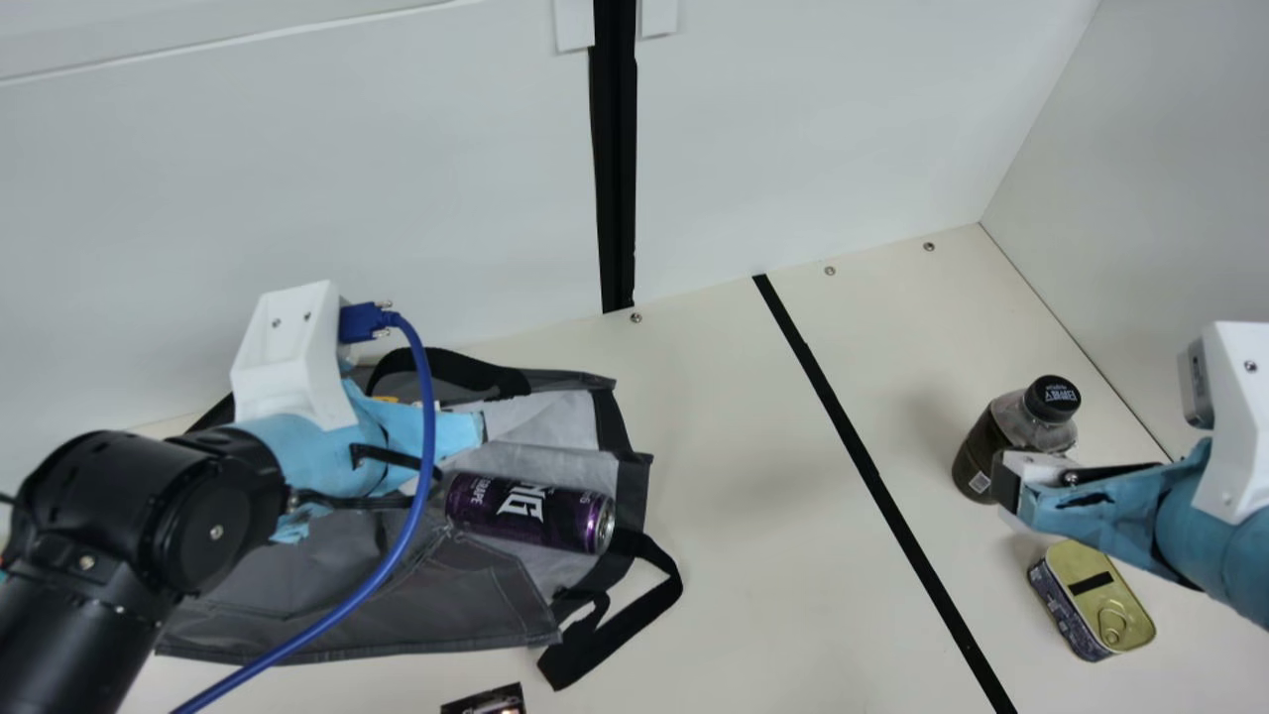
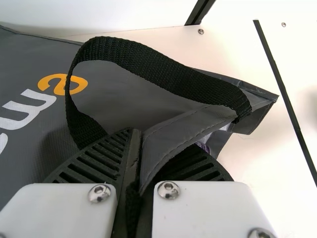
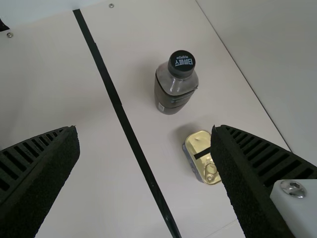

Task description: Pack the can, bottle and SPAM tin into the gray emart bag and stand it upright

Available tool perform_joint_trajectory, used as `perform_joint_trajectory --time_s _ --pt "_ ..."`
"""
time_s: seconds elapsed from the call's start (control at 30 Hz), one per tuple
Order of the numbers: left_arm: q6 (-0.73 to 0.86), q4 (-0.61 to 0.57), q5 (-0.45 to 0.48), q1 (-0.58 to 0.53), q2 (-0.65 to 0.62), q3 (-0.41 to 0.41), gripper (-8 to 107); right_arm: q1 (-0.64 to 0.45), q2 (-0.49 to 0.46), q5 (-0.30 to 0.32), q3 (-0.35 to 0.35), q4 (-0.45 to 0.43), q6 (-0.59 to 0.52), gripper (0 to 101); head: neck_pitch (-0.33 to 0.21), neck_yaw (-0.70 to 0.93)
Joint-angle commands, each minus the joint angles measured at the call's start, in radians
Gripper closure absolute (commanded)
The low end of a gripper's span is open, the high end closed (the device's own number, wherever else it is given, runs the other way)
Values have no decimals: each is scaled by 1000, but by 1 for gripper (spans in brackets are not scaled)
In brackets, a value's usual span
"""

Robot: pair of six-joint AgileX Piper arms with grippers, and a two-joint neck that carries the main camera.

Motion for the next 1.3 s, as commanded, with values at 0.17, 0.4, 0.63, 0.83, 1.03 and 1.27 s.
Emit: perform_joint_trajectory --time_s 0.17,0.4,0.63,0.83,1.03,1.27 --pt "0 0 0 0 0 0 107 -2 -13 0 12 12 2 6 -23 -1" --pt "0 0 0 0 0 0 107 12 -13 0 16 13 17 6 -23 -1" --pt "0 0 0 0 0 0 107 44 -4 0 14 -1 41 6 -23 -1" --pt "0 0 0 0 0 0 107 71 17 0 -4 -15 61 6 -23 -1" --pt "0 0 0 0 0 0 107 83 49 0 -30 -29 76 6 -23 -1" --pt "0 0 0 0 0 0 107 70 89 0 -62 -34 80 6 -23 -1"
